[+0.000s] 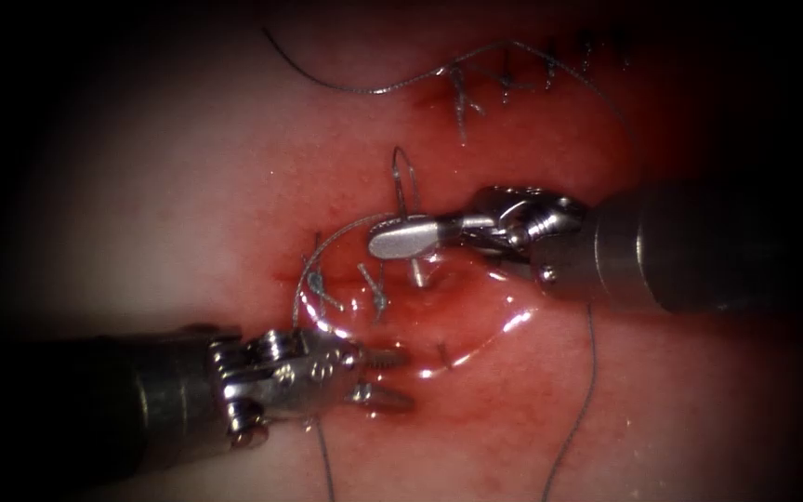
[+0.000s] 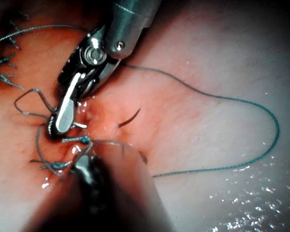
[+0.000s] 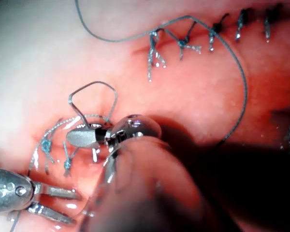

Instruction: Wound Closure

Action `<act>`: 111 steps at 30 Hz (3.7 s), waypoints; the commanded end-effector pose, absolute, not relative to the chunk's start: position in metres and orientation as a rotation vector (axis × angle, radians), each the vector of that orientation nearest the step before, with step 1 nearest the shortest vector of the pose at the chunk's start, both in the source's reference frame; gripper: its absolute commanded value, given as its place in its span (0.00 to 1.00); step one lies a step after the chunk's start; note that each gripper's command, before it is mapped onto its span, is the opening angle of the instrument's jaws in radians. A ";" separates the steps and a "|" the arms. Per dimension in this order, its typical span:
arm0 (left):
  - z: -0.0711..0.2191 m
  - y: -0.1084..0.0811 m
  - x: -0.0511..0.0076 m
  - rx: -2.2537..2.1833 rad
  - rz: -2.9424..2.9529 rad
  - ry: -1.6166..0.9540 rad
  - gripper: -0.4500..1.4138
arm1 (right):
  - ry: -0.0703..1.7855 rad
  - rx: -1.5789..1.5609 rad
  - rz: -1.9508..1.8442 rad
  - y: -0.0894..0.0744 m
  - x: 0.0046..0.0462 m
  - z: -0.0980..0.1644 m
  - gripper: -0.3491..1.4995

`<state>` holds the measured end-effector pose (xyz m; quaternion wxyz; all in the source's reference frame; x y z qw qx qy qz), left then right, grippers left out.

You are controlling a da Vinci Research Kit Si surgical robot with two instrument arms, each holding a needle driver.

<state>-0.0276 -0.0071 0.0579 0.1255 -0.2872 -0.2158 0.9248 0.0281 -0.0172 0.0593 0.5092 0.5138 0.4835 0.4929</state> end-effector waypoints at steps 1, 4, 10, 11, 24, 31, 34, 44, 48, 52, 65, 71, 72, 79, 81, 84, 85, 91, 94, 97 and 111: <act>0.058 -0.007 -0.0281 -0.838 2.694 -0.630 0.50 | 1.151 1.231 1.192 -0.018 0.0289 0.059 0.00; 0.058 -0.007 -0.0281 -0.836 2.695 -0.627 0.50 | 1.119 1.204 1.207 -0.019 0.0283 0.059 0.00; 0.058 -0.007 -0.0282 -0.830 2.693 -0.620 0.50 | 1.123 1.131 1.240 -0.019 0.0264 0.059 0.00; 0.058 -0.007 -0.0283 -0.834 2.688 -0.607 0.50 | 1.191 1.083 1.214 -0.018 0.0264 0.059 0.06; 0.054 -0.006 -0.0325 -1.220 2.812 -0.367 0.87 | 1.378 0.514 1.208 -0.010 0.0208 0.061 0.98; 0.053 -0.004 -0.0332 -1.365 2.763 -0.313 0.79 | 1.372 0.499 1.203 -0.009 0.0170 0.062 0.97; 0.054 -0.003 -0.0327 -1.381 2.765 -0.312 0.78 | 1.364 0.501 1.196 -0.009 0.0164 0.063 0.95; 0.057 -0.001 -0.0327 -1.456 2.697 -0.363 0.16 | 1.363 0.502 1.186 -0.009 0.0167 0.062 0.89; 0.058 0.000 -0.0326 -1.517 2.582 -0.389 0.00 | 1.363 0.495 1.185 -0.010 0.0167 0.062 0.84; 0.058 0.000 -0.0317 -1.462 2.407 -0.522 0.00 | 1.361 0.492 1.180 -0.010 0.0166 0.062 0.83; 0.054 -0.003 -0.0309 -1.359 1.904 -1.000 0.00 | 1.382 0.447 1.053 -0.010 0.0169 0.059 0.59; 0.050 -0.004 -0.0303 -1.404 1.747 -1.121 0.00 | 1.211 0.228 0.669 -0.009 0.0172 0.057 0.85; 0.049 -0.003 -0.0302 -1.399 1.718 -1.145 0.00 | 1.215 0.223 0.643 -0.009 0.0174 0.056 0.84; 0.047 -0.004 -0.0297 -1.443 1.601 -1.247 0.00 | 1.259 0.190 0.516 -0.012 0.0204 0.054 0.95; 0.046 -0.004 -0.0292 -1.447 1.596 -1.281 0.00 | 1.264 0.168 0.458 -0.013 0.0218 0.052 0.95; 0.043 -0.003 -0.0281 -1.574 1.705 -1.145 0.00 | 1.240 0.097 0.324 -0.014 0.0237 0.051 0.92; 0.043 -0.003 -0.0278 -1.598 1.729 -1.110 0.00 | 1.231 0.089 0.299 -0.015 0.0241 0.051 0.89; 0.034 -0.004 -0.0252 -1.643 1.815 -1.043 0.00 | 1.206 0.030 0.198 -0.015 0.0252 0.050 0.74; 0.031 -0.005 -0.0253 -1.624 1.901 -1.031 0.00 | 1.189 -0.001 0.219 -0.015 0.0256 0.051 0.70; 0.030 -0.006 -0.0257 -1.602 1.947 -1.025 0.00 | 1.159 0.002 0.241 -0.015 0.0256 0.052 0.67; 0.031 -0.007 -0.0247 -1.579 1.969 -0.990 0.00 | 0.964 0.134 0.511 -0.017 0.0241 0.055 0.00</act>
